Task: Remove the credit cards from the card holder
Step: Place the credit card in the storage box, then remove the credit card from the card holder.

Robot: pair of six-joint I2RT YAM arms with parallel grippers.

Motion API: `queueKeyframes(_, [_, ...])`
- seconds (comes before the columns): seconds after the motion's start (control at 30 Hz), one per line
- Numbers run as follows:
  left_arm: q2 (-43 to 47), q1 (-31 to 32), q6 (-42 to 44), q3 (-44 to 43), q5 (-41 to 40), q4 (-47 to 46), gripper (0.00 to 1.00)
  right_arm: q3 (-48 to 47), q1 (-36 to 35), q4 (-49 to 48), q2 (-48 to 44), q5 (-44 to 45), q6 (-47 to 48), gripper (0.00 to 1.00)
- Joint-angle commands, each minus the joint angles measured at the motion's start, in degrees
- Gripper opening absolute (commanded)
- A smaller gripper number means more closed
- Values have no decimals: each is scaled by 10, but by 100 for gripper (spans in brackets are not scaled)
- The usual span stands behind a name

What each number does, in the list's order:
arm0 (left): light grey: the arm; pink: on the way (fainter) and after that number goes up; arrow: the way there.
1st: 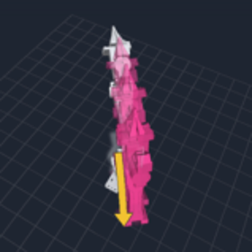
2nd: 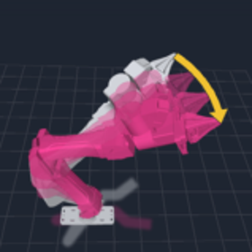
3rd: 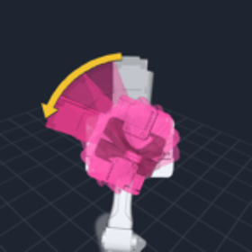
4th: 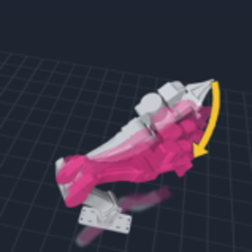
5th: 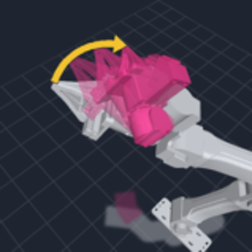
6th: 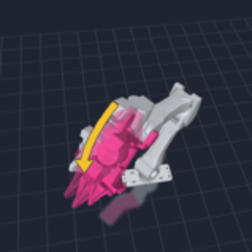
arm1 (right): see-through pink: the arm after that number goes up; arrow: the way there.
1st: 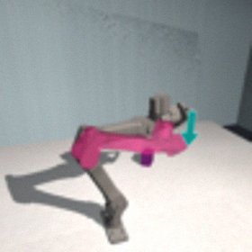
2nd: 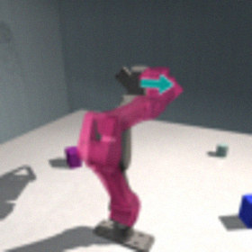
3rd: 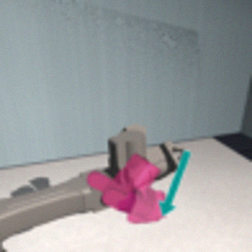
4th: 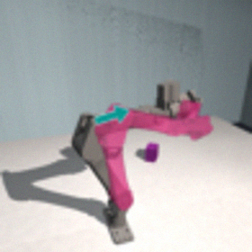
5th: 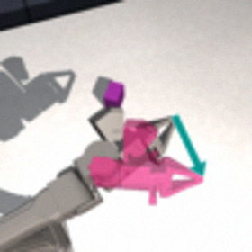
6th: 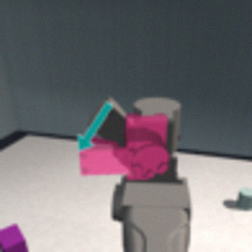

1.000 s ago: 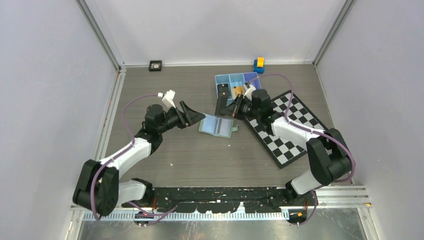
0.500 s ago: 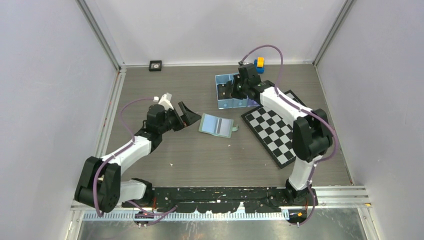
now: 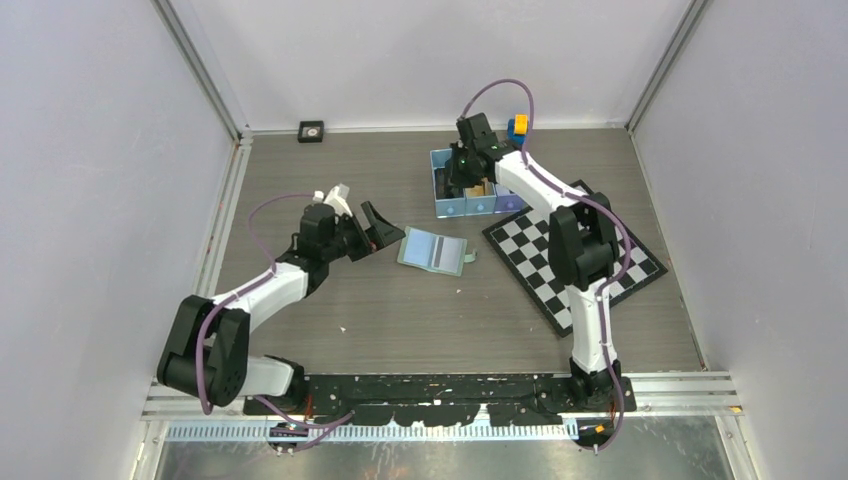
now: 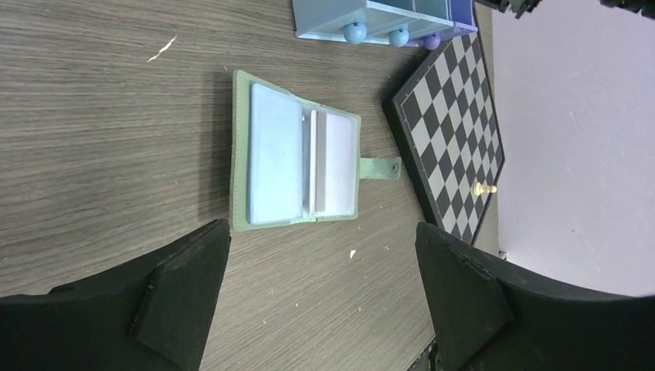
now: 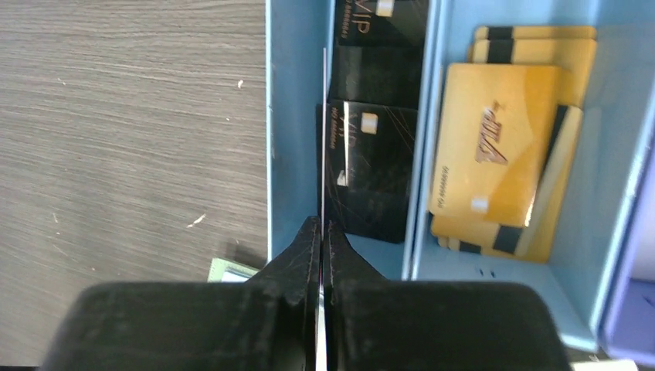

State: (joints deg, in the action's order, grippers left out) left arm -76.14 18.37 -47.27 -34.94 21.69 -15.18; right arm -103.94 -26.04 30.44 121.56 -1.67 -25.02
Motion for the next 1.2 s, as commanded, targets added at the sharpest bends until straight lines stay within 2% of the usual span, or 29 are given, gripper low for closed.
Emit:
queueKeyframes(0.0, [-21, -2, 18, -31, 5, 11, 92, -82, 8, 30, 38, -59, 6, 17])
queueKeyframes(0.03, [-27, -2, 19, -36, 5, 16, 92, -85, 11, 31, 40, -61, -4, 27])
queueKeyframes(0.13, [-49, -2, 25, -49, 3, 33, 91, -71, 14, 27, 26, -32, -14, 44])
queueKeyframes(0.3, [-88, -2, 32, -71, 9, 48, 91, -9, 12, 14, -40, -11, -8, 51])
queueKeyframes(0.43, [-129, -1, 39, -91, 24, 55, 89, 89, -5, -15, -124, -13, -19, 58])
queueKeyframes(0.57, [-178, 1, 40, -110, 53, 53, 88, 234, -55, -61, -220, 32, -31, 76])
queueKeyframes(0.67, [-205, 3, 47, -126, 57, 64, 87, 332, -79, -102, -273, 68, -47, 83])
queueKeyframes(0.83, [-237, 4, 53, -141, 64, 70, 87, 431, -82, -152, -318, 96, -79, 84])
queueKeyframes(0.97, [-275, 11, 48, -161, 86, 63, 85, 442, -82, -159, -311, 140, -83, 83])
queueKeyframes(1.17, [-332, 16, 20, -177, 156, 15, 60, 399, -83, -142, -226, 115, -94, 74])
